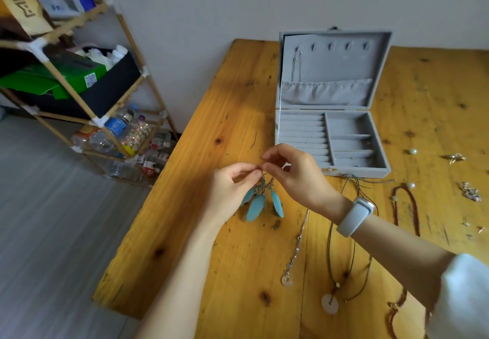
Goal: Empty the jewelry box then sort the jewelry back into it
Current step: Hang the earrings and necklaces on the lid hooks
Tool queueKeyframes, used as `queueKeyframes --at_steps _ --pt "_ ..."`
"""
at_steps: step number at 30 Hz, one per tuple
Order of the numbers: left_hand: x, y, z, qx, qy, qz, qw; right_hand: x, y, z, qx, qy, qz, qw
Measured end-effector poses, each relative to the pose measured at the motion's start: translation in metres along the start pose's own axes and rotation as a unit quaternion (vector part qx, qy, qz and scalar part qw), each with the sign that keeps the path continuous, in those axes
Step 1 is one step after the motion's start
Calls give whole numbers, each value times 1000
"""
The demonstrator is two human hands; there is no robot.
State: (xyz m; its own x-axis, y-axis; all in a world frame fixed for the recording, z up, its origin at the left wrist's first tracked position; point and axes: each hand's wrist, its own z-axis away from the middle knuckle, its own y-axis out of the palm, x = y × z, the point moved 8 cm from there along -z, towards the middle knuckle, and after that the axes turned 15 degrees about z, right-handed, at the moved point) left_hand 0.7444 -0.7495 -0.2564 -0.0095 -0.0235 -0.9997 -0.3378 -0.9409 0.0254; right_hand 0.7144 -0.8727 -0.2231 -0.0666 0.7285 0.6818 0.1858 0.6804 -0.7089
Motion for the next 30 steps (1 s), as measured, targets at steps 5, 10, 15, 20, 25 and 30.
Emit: queueKeyframes --at_steps 5,10,15,20,25,30 --pt "-5 3 4 -25 -6 56 998 3 -6 4 32 -29 64 997" --pt "-4 4 6 -57 -31 141 988 -11 -13 7 32 33 -27 999" --pt "-7 6 6 -66 -45 272 959 -31 -23 7 2 125 -155 980" --pt "-15 10 3 -49 -27 342 938 -43 -48 4 -73 171 -248 951" --pt "-27 20 -2 -54 0 373 926 -32 -55 3 -13 130 -199 971" --pt "-36 22 -3 -50 19 344 937 -31 -62 7 1 107 -140 984"
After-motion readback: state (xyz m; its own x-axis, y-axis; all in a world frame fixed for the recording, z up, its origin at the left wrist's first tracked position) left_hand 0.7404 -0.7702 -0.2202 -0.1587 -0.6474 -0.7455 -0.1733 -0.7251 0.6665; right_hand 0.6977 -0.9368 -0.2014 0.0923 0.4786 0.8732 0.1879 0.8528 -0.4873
